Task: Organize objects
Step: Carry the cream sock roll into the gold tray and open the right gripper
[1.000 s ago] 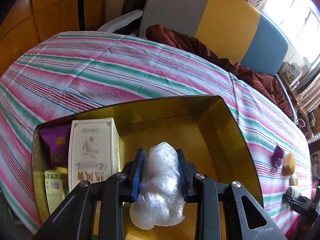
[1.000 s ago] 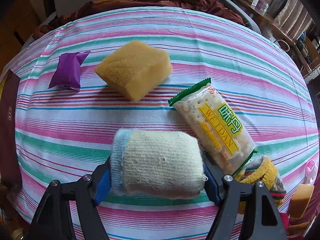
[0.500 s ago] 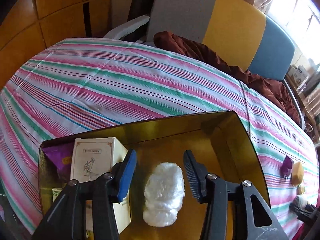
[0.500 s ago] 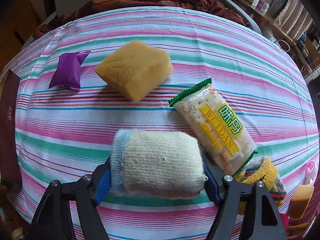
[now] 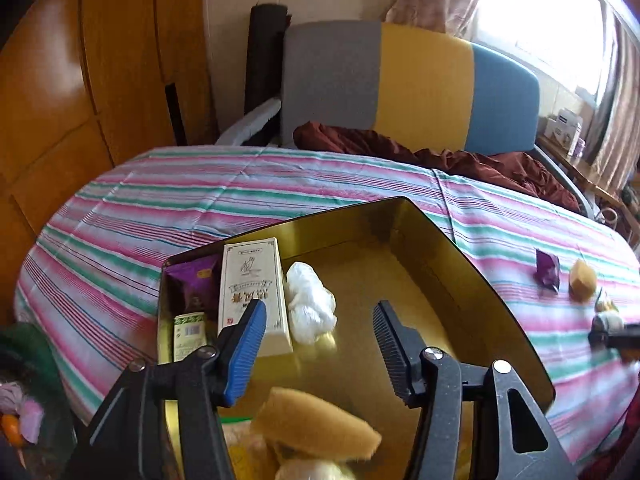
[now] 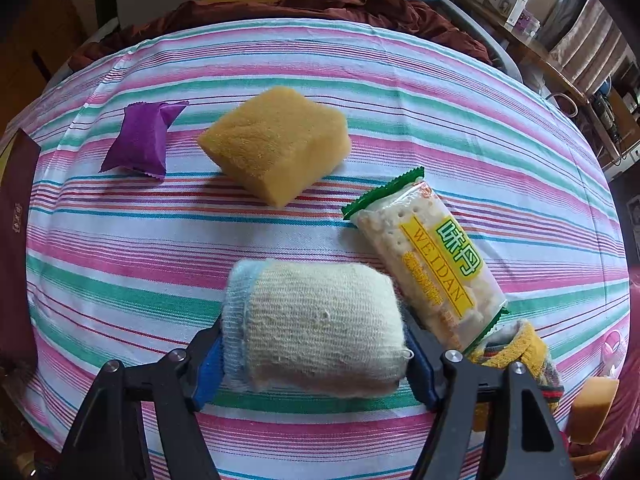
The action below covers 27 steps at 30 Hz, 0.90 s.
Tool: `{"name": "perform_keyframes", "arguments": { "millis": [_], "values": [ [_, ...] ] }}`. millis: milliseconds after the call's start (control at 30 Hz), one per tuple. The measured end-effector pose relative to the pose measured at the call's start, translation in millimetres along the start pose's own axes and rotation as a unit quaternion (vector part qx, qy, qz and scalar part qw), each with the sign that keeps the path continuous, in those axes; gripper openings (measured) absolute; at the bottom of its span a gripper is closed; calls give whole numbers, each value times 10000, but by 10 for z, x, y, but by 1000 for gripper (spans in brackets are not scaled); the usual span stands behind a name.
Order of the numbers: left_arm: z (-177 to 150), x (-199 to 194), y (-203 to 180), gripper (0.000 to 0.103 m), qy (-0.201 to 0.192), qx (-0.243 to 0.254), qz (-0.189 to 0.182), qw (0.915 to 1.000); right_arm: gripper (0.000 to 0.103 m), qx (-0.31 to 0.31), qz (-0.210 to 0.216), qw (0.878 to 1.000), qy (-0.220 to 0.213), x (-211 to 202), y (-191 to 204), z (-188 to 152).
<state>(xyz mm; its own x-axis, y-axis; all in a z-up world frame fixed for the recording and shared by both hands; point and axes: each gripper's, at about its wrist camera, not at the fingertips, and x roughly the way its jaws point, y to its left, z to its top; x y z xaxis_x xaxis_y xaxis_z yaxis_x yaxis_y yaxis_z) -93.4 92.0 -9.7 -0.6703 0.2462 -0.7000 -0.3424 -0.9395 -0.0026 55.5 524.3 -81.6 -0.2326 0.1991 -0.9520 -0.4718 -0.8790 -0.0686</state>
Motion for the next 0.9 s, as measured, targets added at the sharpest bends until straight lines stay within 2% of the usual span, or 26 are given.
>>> {"name": "perform_keyframes", "arguments": {
  "millis": [300, 567, 667, 900],
  "values": [
    [-320, -257, -15, 60, -199, -41, 67, 9998, 74, -138, 47, 9997, -209, -109, 141, -51],
    [-532, -325, -25, 62, -141, 45, 80, 9999, 74, -89, 529, 9966, -626, -444, 376, -100],
    [-584, -330, -4, 62, -110, 19, 99, 9999, 74, -142, 810, 9933, -816, -604, 561, -95],
    [-584, -360, 110, 62, -149, -130, 86, 9998, 74, -769, 1612, 9760, -1245, -1075, 1403, -96]
  ]
}}
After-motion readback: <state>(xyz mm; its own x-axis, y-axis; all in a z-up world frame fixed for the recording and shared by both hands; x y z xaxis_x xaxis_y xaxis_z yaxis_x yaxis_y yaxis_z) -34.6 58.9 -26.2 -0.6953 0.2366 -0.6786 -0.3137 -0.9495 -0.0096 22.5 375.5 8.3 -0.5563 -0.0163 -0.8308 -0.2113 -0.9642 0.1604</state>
